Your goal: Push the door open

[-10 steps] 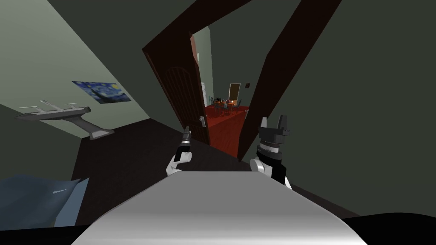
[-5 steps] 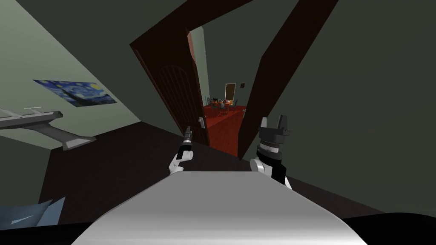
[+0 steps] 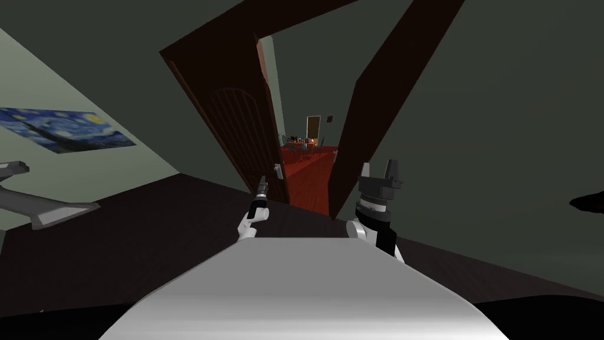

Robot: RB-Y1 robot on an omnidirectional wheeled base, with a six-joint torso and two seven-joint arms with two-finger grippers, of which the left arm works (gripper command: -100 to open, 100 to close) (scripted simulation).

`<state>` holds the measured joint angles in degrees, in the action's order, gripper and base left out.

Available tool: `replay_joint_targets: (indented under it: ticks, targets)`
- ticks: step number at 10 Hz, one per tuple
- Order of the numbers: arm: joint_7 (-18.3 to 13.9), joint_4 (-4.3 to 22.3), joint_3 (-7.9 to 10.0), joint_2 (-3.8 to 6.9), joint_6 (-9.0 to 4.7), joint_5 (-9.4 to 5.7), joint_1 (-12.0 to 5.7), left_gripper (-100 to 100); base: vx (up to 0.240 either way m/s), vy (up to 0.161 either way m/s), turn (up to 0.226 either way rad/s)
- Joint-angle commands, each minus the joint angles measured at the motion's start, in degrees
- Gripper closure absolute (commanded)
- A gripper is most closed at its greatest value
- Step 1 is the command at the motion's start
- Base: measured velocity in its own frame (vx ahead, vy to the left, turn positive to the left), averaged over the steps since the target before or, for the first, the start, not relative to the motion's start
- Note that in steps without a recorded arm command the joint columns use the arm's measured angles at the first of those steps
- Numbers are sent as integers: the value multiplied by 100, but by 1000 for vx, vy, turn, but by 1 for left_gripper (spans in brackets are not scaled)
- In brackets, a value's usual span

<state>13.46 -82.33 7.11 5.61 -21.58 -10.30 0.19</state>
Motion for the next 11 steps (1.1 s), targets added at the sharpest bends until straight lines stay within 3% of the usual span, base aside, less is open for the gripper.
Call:
replay_joint_targets:
  ticks: [1, 4, 11]
  targets:
    - [28, 250, 20, -29, 2, -36, -147, -100, 24, 189, -242]
    - [65, 655, 54, -70, -5, -91, -393, -100, 2, 234, -232]
    - [149, 1592, 135, -210, -22, -219, -960, -100, 1, 183, -188]
